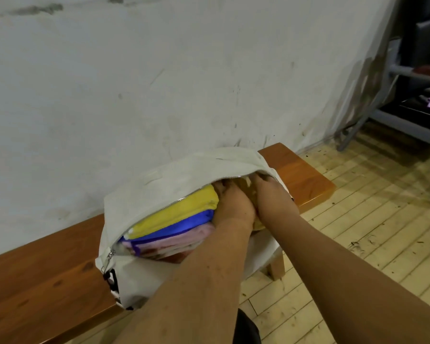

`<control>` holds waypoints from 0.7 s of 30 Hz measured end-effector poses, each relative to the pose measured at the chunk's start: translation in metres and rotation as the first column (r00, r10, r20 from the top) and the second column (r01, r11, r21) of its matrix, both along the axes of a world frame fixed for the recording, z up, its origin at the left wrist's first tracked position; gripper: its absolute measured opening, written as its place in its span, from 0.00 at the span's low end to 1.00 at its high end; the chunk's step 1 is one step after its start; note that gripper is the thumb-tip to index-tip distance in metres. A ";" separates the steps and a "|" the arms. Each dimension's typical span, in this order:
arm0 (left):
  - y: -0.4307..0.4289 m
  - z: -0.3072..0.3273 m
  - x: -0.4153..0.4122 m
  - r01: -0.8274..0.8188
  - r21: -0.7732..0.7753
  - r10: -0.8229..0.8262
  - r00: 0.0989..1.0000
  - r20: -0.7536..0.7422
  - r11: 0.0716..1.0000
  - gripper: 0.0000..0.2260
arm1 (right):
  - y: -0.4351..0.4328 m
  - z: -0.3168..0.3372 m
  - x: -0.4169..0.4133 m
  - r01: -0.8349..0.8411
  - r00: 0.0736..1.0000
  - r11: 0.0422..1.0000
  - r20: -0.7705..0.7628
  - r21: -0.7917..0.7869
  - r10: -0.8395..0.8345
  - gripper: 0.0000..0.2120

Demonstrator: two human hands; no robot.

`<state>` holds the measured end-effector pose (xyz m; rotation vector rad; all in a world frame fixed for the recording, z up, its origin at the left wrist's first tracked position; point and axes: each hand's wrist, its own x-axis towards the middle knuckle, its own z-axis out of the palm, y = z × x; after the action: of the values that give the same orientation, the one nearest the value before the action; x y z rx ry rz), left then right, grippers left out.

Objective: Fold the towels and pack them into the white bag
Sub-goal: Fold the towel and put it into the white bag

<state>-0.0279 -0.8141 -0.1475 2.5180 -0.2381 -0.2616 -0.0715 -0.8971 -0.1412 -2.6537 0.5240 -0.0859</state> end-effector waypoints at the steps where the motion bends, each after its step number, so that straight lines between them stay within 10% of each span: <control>1: 0.001 0.000 0.002 0.047 0.121 -0.042 0.998 -0.047 0.992 0.23 | -0.002 -0.003 0.000 -0.018 0.998 0.997 -0.056 -0.069 0.014 0.25; 12: 0.012 0.031 -0.004 0.317 0.409 -0.248 0.945 -0.214 0.856 0.20 | -0.019 -0.016 0.033 0.035 0.948 0.998 -0.314 -0.057 -0.051 0.24; 21: 0.027 0.032 -0.026 0.254 0.778 -0.403 0.915 -0.001 0.574 0.20 | -0.017 -0.007 0.024 0.017 0.945 0.990 -0.320 -0.141 -0.062 0.27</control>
<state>-0.0544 -0.7867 -0.1155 3.3525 -0.8447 -0.3379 -0.0471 -0.9144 -0.1481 -2.8065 0.6987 0.3203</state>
